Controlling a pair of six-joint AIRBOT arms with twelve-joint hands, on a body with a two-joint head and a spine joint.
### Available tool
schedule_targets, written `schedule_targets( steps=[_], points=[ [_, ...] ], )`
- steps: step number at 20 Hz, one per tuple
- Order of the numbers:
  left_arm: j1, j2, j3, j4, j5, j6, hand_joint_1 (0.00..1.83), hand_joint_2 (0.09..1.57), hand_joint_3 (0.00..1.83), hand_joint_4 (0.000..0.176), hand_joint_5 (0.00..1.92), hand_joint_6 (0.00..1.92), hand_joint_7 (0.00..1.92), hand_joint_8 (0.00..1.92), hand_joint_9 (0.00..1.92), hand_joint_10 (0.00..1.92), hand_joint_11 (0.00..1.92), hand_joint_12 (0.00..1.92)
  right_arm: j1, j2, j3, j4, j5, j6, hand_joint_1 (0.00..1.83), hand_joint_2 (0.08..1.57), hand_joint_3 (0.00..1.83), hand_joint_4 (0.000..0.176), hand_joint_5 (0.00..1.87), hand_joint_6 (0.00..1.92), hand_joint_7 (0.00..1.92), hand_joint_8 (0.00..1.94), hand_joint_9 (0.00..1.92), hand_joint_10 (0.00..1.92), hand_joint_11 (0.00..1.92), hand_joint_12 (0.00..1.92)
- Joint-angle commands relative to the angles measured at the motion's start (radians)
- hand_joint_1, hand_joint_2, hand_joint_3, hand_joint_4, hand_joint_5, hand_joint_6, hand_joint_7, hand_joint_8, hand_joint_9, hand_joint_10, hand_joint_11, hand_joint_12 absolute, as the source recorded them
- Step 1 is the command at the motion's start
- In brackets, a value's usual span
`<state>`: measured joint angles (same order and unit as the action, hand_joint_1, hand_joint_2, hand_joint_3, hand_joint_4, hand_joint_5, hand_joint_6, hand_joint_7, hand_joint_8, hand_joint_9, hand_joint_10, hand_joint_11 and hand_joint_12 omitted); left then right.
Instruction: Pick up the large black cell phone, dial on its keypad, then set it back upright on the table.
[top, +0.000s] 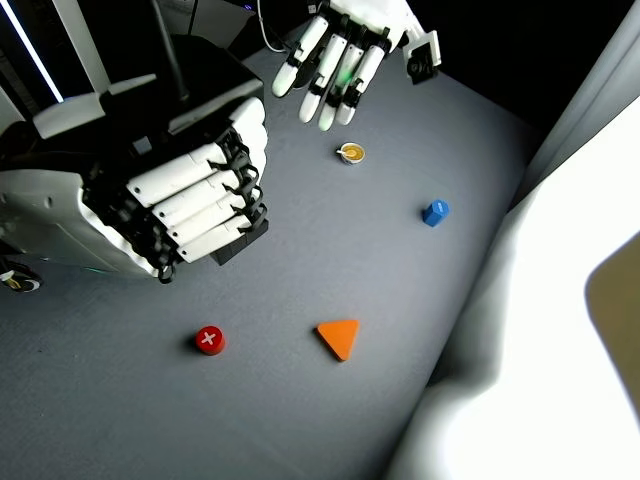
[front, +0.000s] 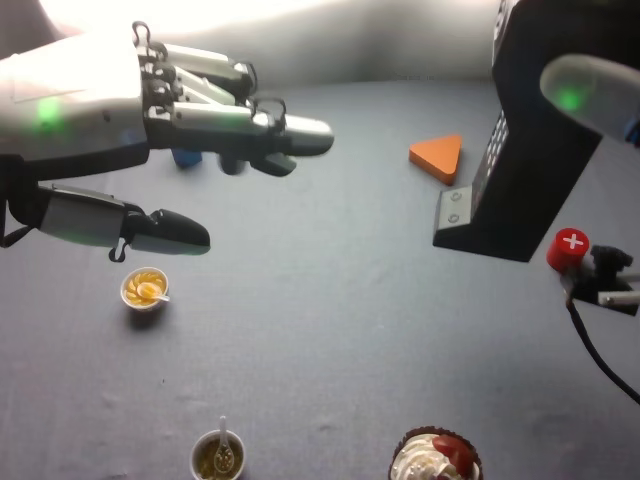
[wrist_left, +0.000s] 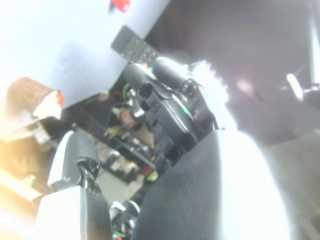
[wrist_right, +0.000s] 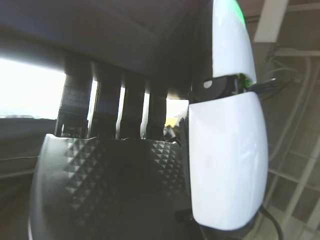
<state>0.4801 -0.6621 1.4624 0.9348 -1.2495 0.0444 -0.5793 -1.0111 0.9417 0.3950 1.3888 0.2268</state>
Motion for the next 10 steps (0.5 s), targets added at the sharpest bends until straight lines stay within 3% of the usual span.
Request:
schedule_targets(
  steps=[1, 2, 3, 5, 6, 8, 9, 10],
  points=[
    [-0.019, 0.006, -0.004, -0.078, -0.086, -0.003, 1.2, 1.26, 0.02, 0.084, 0.15, 0.01, 0.67, 1.21, 0.62, 1.54, 0.3, 1.82, 0.038, 0.027, -0.014, -0.037, 0.139, 0.02, 1.37, 1.13, 0.0, 0.0, 0.91, 0.98, 0.9, 1.05, 0.91, 1.32, 0.87, 1.32],
    [-0.02, 0.004, -0.005, -0.078, -0.086, -0.003, 1.24, 1.3, 0.01, 0.094, 0.13, 0.0, 0.6, 1.53, 0.58, 1.72, 0.24, 1.89, 0.039, 0.029, -0.022, -0.044, 0.14, 0.016, 1.37, 1.13, 0.0, 0.0, 0.92, 0.97, 0.91, 1.04, 0.91, 1.33, 0.86, 1.35],
    [-0.02, 0.002, -0.007, -0.079, -0.083, -0.003, 1.25, 1.3, 0.0, 0.093, 0.1, 0.0, 0.61, 1.56, 0.57, 1.85, 0.11, 1.92, 0.044, 0.03, -0.03, -0.048, 0.143, 0.005, 1.37, 1.13, 0.0, 0.0, 0.9, 0.98, 0.91, 1.03, 0.92, 1.33, 0.87, 1.36],
    [-0.02, -0.006, -0.01, -0.079, -0.081, -0.003, 1.27, 1.27, 0.0, 0.1, 0.09, 0.0, 0.68, 1.5, 0.65, 1.92, 0.08, 1.92, 0.067, 0.032, -0.048, -0.048, 0.154, -0.022, 1.37, 1.13, 0.0, 0.0, 0.89, 0.98, 0.92, 1.03, 0.92, 1.33, 0.88, 1.37],
    [-0.021, -0.01, -0.01, -0.079, -0.08, -0.003, 1.28, 1.26, 0.0, 0.091, 0.09, 0.0, 0.69, 1.5, 0.72, 1.92, 0.41, 1.92, 0.07, 0.034, -0.058, -0.048, 0.158, -0.032, 1.37, 1.14, 0.0, 0.0, 0.87, 1.0, 0.92, 1.03, 0.92, 1.34, 0.87, 1.38],
    [-0.021, -0.018, -0.01, -0.08, -0.075, -0.003, 1.29, 1.27, 0.0, 0.099, 0.09, 0.0, 0.68, 1.54, 0.81, 1.92, 0.85, 1.92, 0.071, 0.045, -0.089, -0.048, 0.159, -0.043, 1.38, 1.12, 0.0, 0.0, 0.92, 0.93, 0.97, 0.95, 0.95, 1.29, 0.91, 1.36],
    [-0.021, -0.021, -0.01, -0.083, -0.07, -0.003, 1.3, 1.27, 0.0, 0.104, 0.08, 0.0, 0.67, 1.56, 0.84, 1.92, 0.95, 1.92, 0.071, 0.051, -0.098, -0.052, 0.16, -0.044, 1.38, 1.13, 0.0, 0.0, 0.9, 0.97, 0.95, 0.98, 0.93, 1.32, 0.89, 1.38],
    [-0.021, -0.021, -0.011, -0.084, -0.064, -0.002, 1.29, 1.28, 0.0, 0.109, 0.06, 0.01, 0.65, 1.58, 0.82, 1.92, 0.84, 1.92, 0.071, 0.054, -0.1, -0.06, 0.162, -0.044, 1.37, 1.13, 0.0, 0.0, 0.88, 1.01, 0.92, 1.02, 0.93, 1.32, 0.89, 1.36]
  ],
)
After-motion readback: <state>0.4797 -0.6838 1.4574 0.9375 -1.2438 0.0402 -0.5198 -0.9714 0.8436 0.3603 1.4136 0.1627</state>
